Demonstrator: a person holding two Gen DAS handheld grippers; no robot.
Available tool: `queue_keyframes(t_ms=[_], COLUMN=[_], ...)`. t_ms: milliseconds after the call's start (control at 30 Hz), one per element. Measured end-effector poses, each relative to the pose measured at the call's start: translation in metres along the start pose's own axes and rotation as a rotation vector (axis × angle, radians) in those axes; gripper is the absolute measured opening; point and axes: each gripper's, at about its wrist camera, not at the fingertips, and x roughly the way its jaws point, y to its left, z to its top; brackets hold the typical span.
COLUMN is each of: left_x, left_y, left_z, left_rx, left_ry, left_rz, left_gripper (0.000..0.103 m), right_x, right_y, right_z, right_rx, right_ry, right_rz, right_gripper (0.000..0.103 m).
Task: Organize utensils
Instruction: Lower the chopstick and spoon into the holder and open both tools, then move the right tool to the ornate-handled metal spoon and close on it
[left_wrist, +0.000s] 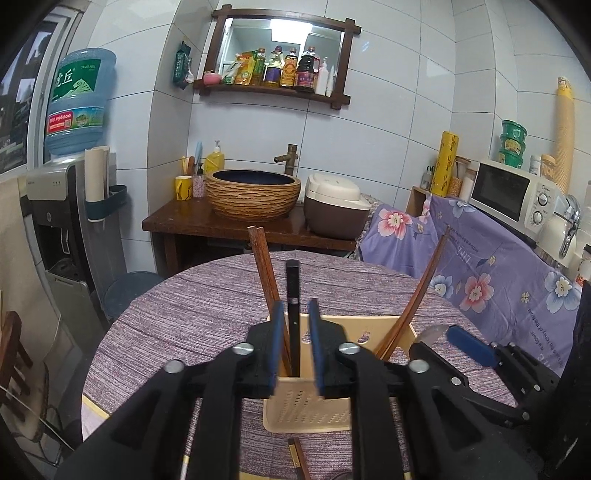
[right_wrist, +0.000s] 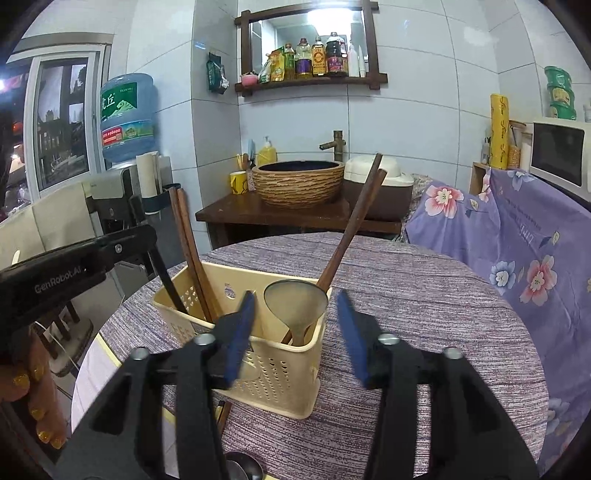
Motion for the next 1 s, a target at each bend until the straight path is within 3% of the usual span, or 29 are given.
queue_keyframes(t_ms=[100,200,300,767,1000], left_x=[-0.017,-0.031,-0.042,-0.032,-0.033], left_y=[0.005,0.007,0.009,0.031,0.03], left_z=[-0.005,-0.015,-0.03,-0.125,-0.157], left_rx=[-0.012,-0.003,0.013,-0.036,-0.026], left_ry=[-0.028,-0.028,-0.01,0.239,0.316], left_rz=[0.0,0.01,0.024,0.059,0.051], left_gripper=[0.051,0.066,0.074,0.075,0.061], right_x=[-0.011,-0.022,-0.035,-0.046,-0.048], right_y=[-0.003,-0.007,-0.008,-0.01,-0.004], right_z=[-0.001,-0.006,-0.017,-0.102,-0.136], right_rx=[0.004,0.017,0.01,0.029,0.006], right_ry=[-0.015,-0.003,0.01,0.231,0.32], right_rz=[0.0,0.001,0.001,0.028,0.041], right_gripper=[0.06,0.062,0.062,0.062,0.061])
